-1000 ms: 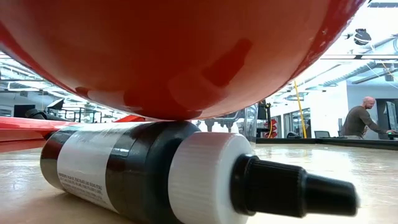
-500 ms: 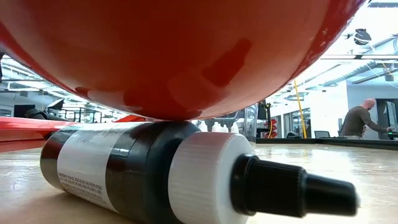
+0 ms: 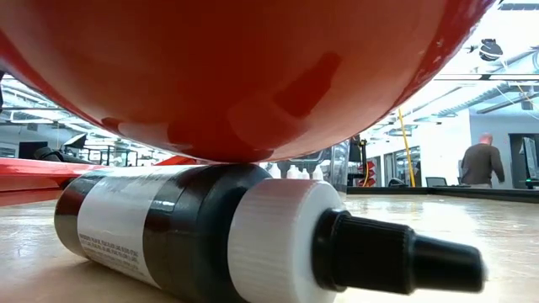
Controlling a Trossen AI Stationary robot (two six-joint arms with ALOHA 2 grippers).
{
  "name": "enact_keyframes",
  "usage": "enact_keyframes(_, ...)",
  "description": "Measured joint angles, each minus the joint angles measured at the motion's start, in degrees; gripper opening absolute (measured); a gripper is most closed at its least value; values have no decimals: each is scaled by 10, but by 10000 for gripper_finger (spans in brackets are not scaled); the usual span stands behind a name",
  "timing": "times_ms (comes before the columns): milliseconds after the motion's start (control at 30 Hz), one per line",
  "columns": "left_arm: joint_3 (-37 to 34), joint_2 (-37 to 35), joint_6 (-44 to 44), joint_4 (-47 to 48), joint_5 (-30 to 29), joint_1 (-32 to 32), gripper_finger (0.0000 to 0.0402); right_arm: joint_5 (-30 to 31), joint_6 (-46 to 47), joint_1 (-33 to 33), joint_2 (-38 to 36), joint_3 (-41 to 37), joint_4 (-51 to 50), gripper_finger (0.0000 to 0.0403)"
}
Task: Pick & Place food coloring
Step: Put the small purple food coloring bottle into the transparent bin, then put the large black food coloring bottle into the transparent bin
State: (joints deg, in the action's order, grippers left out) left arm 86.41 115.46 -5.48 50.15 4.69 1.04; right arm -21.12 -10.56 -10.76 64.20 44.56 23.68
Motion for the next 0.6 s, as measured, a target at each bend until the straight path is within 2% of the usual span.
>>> enact_keyframes(100, 0, -16, 14, 2, -4, 0, 194, 0, 0, 0, 0, 0, 0, 171)
enact_keyframes(233, 1, -38, 25, -1, -6, 0, 240, 0, 0, 0, 0, 0, 0, 171)
enact_keyframes(400, 1, -100, 33, 19, -7, 0, 266, 0, 1, 0, 0, 0, 1, 171)
enact_keyframes(500, 0, -167, 46, 43, -6, 0, 269, 0, 1, 0, 0, 0, 2, 171)
enact_keyframes(600, -5, -254, 56, 25, -10, 15, 270, 0, 10, 0, 0, 1, -7, 171)
